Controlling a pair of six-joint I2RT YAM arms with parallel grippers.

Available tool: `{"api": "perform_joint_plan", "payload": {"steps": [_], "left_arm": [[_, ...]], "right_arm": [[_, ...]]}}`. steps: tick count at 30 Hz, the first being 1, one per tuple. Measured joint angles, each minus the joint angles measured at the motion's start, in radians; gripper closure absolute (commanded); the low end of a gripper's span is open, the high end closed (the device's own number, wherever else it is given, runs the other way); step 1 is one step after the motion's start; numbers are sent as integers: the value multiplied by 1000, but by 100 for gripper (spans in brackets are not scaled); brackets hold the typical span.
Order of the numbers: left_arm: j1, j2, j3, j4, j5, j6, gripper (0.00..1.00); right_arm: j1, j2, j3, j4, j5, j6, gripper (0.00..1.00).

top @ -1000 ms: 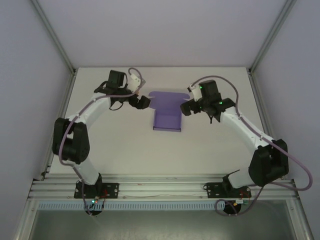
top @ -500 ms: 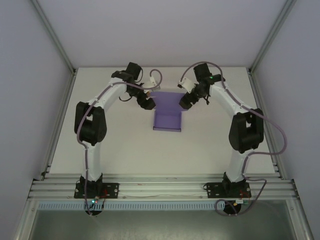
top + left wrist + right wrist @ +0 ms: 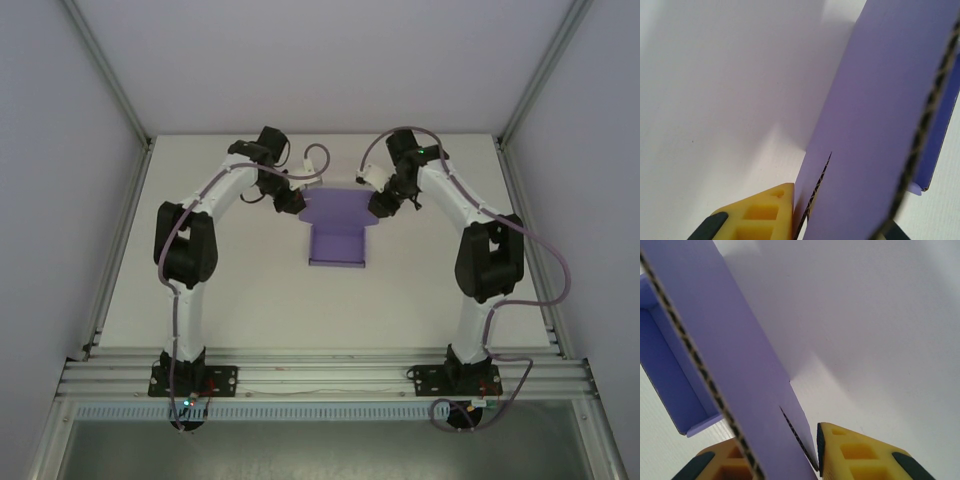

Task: Assemble paper box

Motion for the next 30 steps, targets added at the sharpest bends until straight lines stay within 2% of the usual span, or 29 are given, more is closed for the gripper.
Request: {"api": "perform_joint_plan", "payload": {"steps": [3, 6, 8, 10, 13, 16, 19, 23, 26, 30], "left_arm": [[-6, 0, 2, 0, -6, -1, 92], [-10, 0, 5, -1, -13, -6, 100], [-11, 0, 5, 4, -19, -25, 100], [-11, 0, 5, 13, -33, -58, 100], [-13, -6, -1, 65, -65, -136, 100], [-27, -52, -69, 182, -146, -280, 100], [-53, -108, -143, 293, -253, -486, 100], [-80, -165, -225, 445, -350, -785, 100], [-105, -183, -274, 522, -412, -950, 100], [-124, -183, -305, 594, -462, -1140, 100]], "right_arm": [[-5, 5, 4, -2, -8, -3, 75], [-9, 12, 5, -3, -10, -5, 88], [-11, 17, 10, -7, -23, 0, 95], [-11, 20, 13, -5, -28, 28, 100], [-8, 19, 8, 43, -17, 120, 100], [11, -6, -48, 171, 36, 256, 98], [58, -55, -123, 303, 150, 468, 97], [121, -76, -134, 410, 305, 764, 100], [163, -75, -133, 451, 404, 951, 100], [207, -61, -124, 465, 522, 1123, 100]]}}
